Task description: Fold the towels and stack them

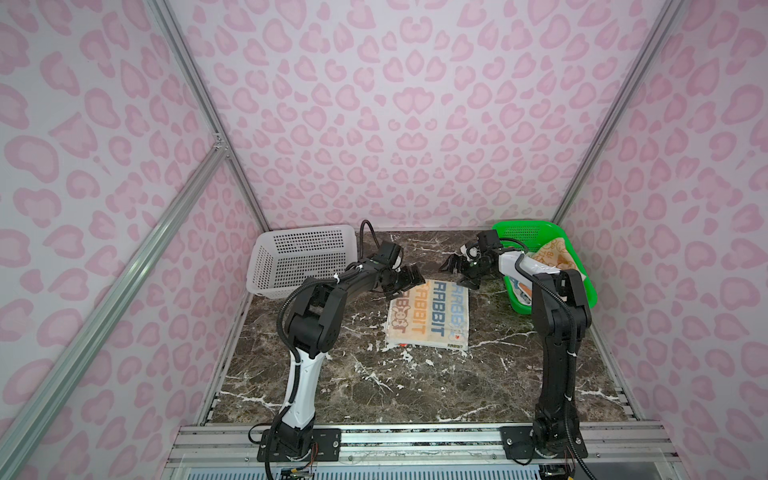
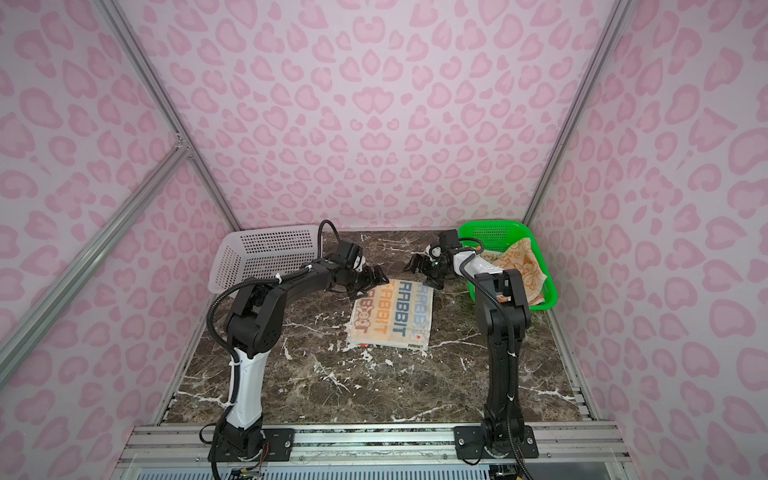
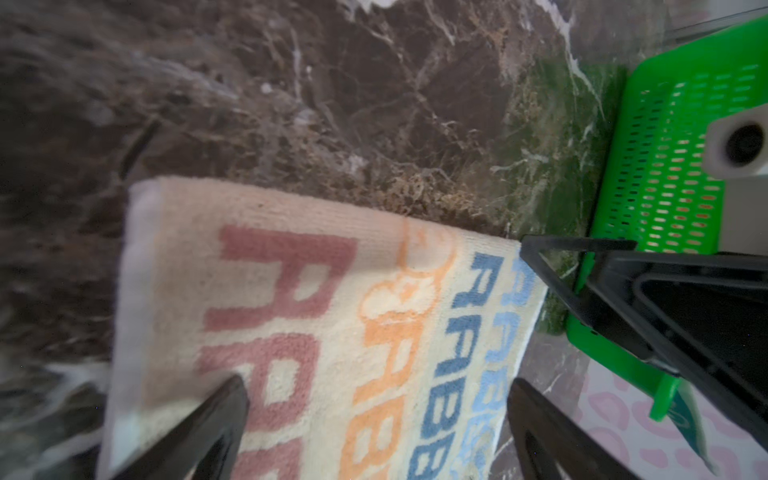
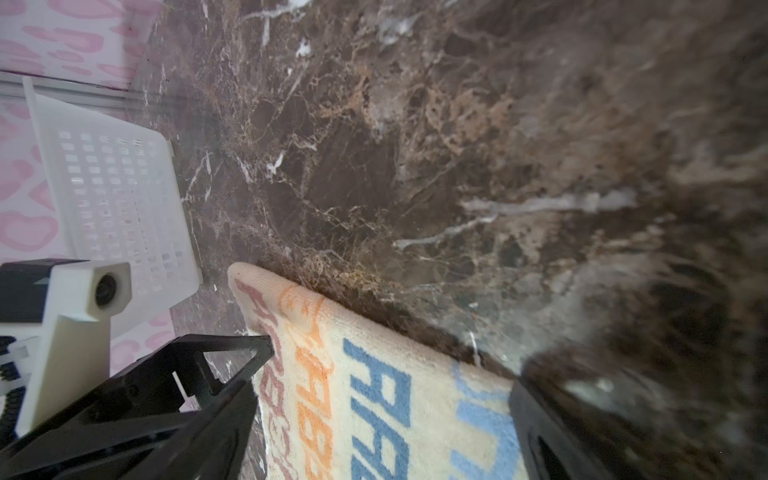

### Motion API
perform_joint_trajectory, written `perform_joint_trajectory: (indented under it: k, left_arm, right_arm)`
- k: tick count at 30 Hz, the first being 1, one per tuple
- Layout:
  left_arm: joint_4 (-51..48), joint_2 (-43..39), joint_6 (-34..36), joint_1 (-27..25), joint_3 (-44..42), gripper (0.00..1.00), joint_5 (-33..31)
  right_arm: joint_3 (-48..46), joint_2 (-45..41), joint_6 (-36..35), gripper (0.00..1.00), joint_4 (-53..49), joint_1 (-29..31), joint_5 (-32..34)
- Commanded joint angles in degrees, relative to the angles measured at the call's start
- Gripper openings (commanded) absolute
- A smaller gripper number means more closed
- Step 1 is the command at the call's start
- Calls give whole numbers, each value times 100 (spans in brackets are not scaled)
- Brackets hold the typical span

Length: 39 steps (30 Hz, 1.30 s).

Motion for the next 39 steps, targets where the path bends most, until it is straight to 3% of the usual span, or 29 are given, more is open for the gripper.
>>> perform_joint_trajectory:
  k: [1, 9, 13, 19, 27, 29, 39]
  left_arm:
    - [-96, -221, 11, -80, -511, 98, -258]
    - [-93, -1019, 45, -253, -1387, 98, -561]
    - [-556, -1284, 522, -247, -883, 98, -932]
    - [-1005, -1166, 1049, -167, -276, 98, -1064]
    - [-1042, -1194, 1310, -60, -404, 98, -1083]
    - [-1042, -1197, 1339, -51, -463, 98, -1082]
    - [-980, -1146, 1338, 1, -644, 98, -1016]
  right_arm:
    - [4, 127, -211, 98, -338, 60, 205]
    - [224, -447, -602, 98, -968, 401, 580]
    - [459, -734, -1051, 98, -1533, 395, 1362]
    - [716, -448, -1782, 97, -2185, 397, 2377]
    - [953, -27, -2218, 73, -2266, 393, 2845]
    - [1094, 132, -2309, 64, -2347, 395, 2872]
    - [1186, 480, -2392, 41, -2359, 521, 2810]
